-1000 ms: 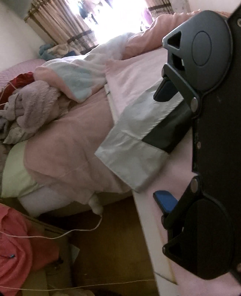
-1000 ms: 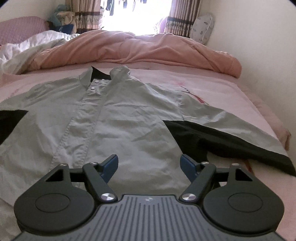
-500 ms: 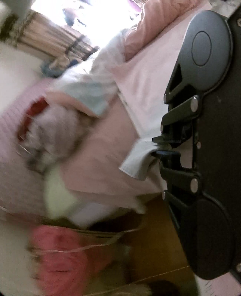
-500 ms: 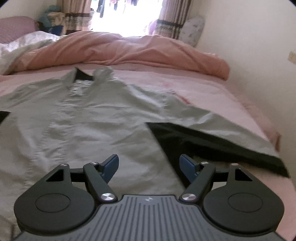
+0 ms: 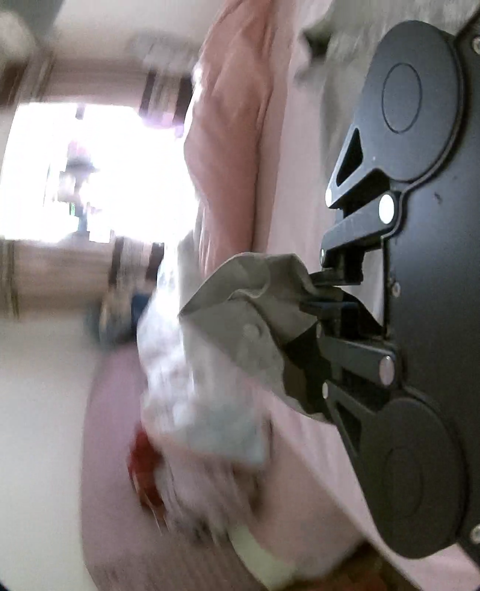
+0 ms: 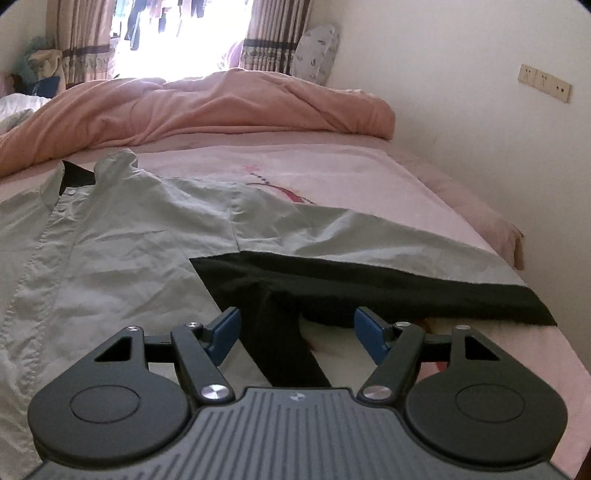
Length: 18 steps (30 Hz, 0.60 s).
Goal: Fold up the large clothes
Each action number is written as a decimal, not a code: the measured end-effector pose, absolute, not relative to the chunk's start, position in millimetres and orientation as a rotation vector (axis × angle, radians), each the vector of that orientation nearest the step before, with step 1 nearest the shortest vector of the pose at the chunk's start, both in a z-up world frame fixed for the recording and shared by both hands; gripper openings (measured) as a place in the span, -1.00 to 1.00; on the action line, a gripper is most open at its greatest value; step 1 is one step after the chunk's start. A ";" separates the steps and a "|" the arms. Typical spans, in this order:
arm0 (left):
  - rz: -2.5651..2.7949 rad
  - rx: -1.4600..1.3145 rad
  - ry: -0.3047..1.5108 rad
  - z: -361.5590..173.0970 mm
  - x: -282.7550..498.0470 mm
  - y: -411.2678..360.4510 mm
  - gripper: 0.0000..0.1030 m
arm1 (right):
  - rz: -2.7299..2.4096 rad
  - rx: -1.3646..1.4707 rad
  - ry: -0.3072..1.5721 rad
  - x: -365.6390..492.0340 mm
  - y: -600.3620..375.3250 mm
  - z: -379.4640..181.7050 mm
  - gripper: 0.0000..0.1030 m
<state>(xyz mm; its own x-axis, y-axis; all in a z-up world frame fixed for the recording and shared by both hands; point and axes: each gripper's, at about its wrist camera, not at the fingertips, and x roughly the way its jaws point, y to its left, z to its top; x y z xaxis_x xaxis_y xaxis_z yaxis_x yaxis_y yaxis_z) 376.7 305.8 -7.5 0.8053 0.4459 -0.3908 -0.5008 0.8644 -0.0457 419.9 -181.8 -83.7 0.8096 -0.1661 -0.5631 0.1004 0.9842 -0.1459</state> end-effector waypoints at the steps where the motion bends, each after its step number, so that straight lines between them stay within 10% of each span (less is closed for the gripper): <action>1: 0.467 -0.145 0.385 -10.1 388.4 285.8 -0.90 | -0.142 -0.123 0.611 422.0 -180.1 -85.4 0.61; 18: 0.025 -0.061 0.338 -41.3 516.5 0.3 -0.92 | -0.120 -0.063 0.685 434.4 -189.5 -96.2 0.61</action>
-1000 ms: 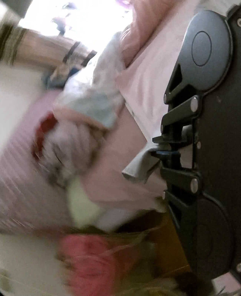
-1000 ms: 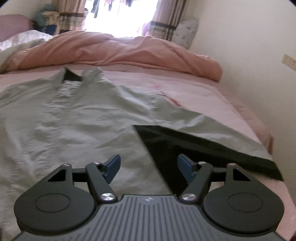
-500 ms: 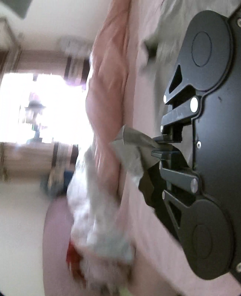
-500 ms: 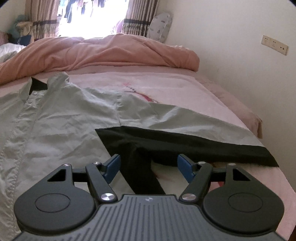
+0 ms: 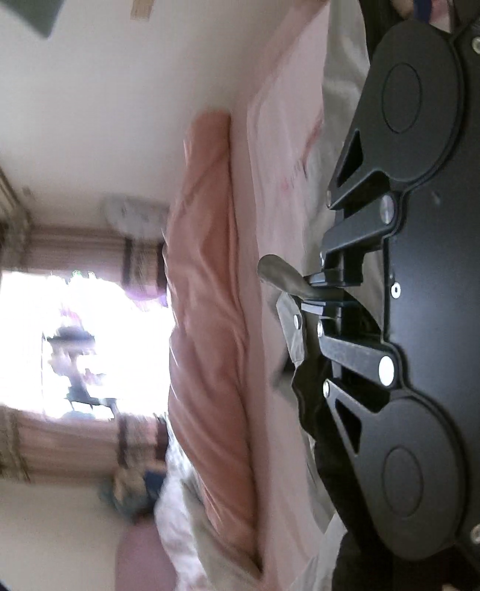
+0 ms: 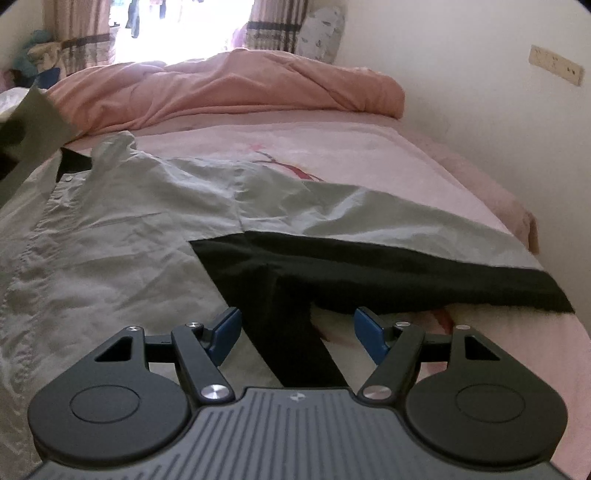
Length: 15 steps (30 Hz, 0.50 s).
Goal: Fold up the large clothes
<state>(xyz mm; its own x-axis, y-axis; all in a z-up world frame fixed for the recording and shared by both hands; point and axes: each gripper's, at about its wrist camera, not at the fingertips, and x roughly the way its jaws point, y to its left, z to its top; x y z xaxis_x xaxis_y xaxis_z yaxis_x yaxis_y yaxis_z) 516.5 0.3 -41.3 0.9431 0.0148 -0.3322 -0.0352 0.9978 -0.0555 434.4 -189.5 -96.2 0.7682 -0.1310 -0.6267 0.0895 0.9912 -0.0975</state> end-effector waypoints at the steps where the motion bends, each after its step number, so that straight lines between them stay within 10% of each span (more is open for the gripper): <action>1: -0.005 -0.049 0.322 -40.0 519.1 -10.0 -0.92 | -0.124 -0.048 0.692 435.8 -192.9 -96.8 0.60; 15: -0.224 -0.153 0.519 -130.3 565.2 -57.6 -0.91 | -0.211 0.071 0.751 447.9 -227.4 -105.9 0.60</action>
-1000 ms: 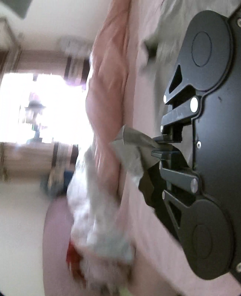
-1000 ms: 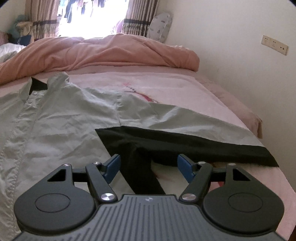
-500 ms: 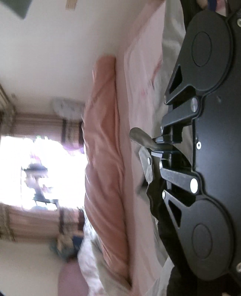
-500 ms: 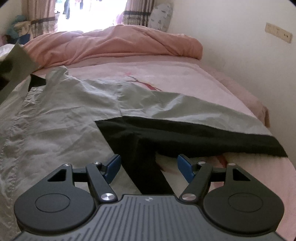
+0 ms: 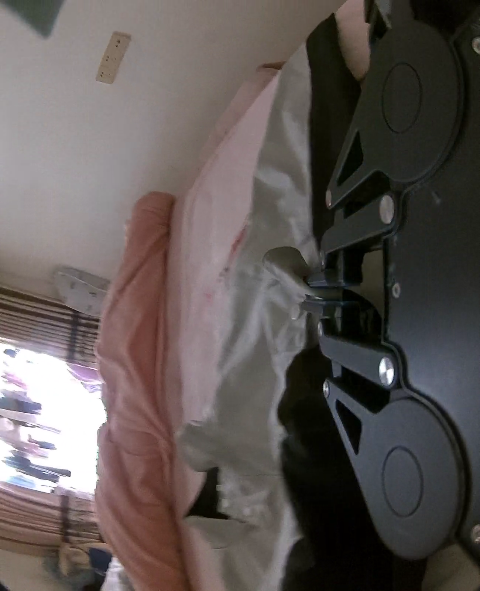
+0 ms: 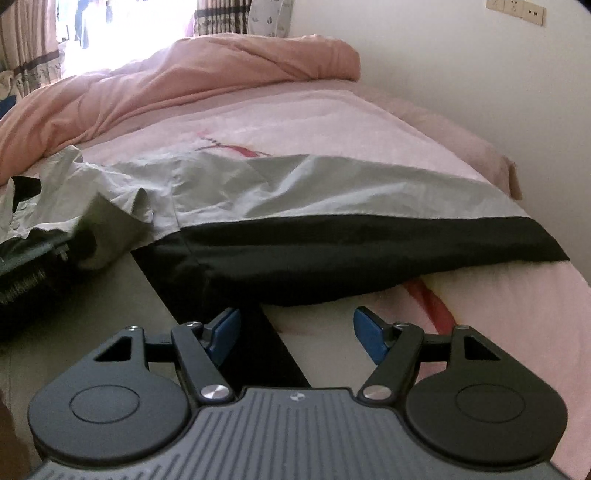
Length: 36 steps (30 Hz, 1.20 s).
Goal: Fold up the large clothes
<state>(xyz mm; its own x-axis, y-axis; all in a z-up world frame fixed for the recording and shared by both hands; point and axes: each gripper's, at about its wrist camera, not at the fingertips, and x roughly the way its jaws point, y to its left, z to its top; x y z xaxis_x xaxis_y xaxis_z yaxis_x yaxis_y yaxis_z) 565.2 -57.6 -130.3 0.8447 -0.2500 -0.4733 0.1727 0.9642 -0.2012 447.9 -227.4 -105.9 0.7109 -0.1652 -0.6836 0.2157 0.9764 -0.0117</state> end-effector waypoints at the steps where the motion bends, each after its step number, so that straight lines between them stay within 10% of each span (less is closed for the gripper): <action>1: -0.227 -0.158 0.531 -134.9 552.7 -63.3 -0.91 | -0.213 0.064 0.752 448.4 -226.0 -105.9 0.60; 6: -0.252 -0.158 0.558 -137.2 543.9 -64.3 -0.64 | -0.215 0.028 0.745 448.1 -220.2 -105.4 0.60; 8: -0.250 -0.177 0.544 -126.2 534.9 -61.4 0.56 | -0.215 0.034 0.746 448.2 -221.1 -105.2 0.60; 10: -0.242 -0.222 0.473 -110.4 518.1 -48.9 0.95 | -0.212 0.049 0.751 448.8 -223.1 -105.0 0.60; 19: 0.013 -0.064 0.332 -48.4 473.8 75.2 1.00 | -0.204 0.051 0.747 446.5 -225.2 -103.3 0.60; 26: 0.267 -0.118 0.567 -104.6 493.7 206.1 1.00 | -0.199 0.067 0.747 445.8 -225.6 -102.0 0.59; 29: 0.308 -0.053 0.758 -158.6 510.3 217.6 1.00 | -0.198 0.067 0.755 447.5 -224.3 -103.8 0.59; 36: 0.397 -0.027 0.587 -127.8 482.4 189.1 1.00 | -0.207 0.064 0.744 446.2 -224.4 -103.1 0.59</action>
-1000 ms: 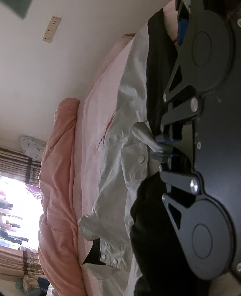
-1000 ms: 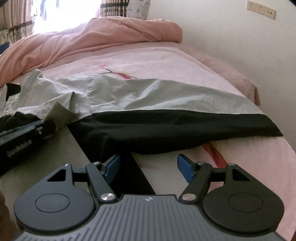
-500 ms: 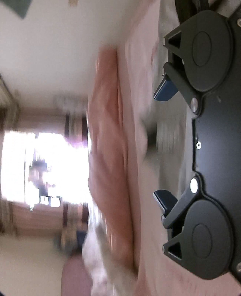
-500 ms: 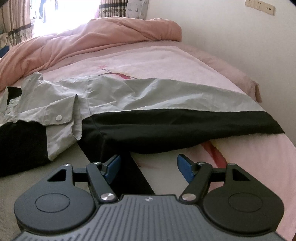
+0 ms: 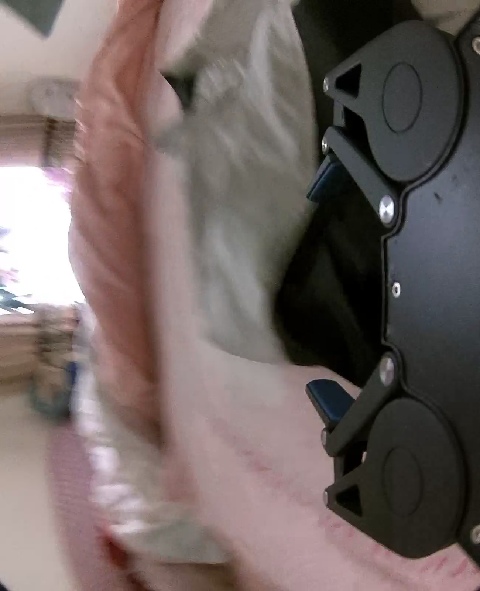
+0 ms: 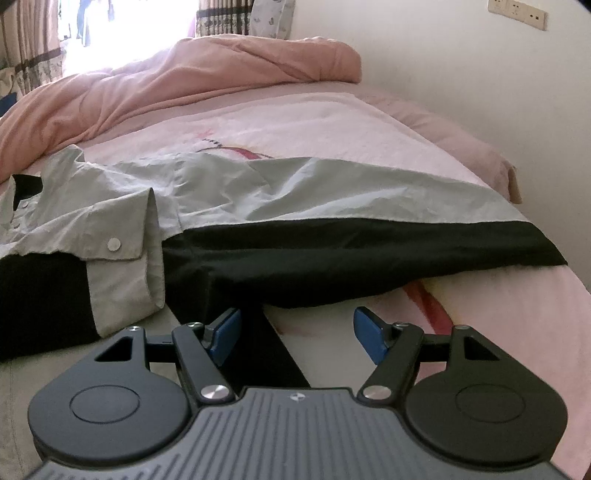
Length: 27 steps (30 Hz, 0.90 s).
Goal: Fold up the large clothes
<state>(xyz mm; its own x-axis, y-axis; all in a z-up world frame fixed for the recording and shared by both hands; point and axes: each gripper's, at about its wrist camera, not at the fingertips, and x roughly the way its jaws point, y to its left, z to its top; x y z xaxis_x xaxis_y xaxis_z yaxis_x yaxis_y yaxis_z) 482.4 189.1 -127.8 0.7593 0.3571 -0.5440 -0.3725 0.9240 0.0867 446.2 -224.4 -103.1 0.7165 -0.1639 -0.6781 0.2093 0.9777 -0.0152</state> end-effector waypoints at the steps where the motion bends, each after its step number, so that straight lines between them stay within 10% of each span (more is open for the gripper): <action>1: 0.370 -0.009 0.538 -118.9 476.5 176.7 1.00 | -0.203 0.067 0.745 446.3 -224.5 -103.3 0.59; 7: 0.114 0.053 0.368 -104.6 475.5 93.8 1.00 | -0.191 0.046 0.745 445.7 -220.8 -103.8 0.57; 13: 0.049 0.184 0.658 -153.0 543.5 26.9 1.00 | -0.183 0.036 0.750 446.2 -220.0 -105.5 0.57; 27: -0.181 0.165 0.690 -152.2 544.2 -36.5 1.00 | -0.176 0.023 0.753 446.7 -218.2 -106.4 0.57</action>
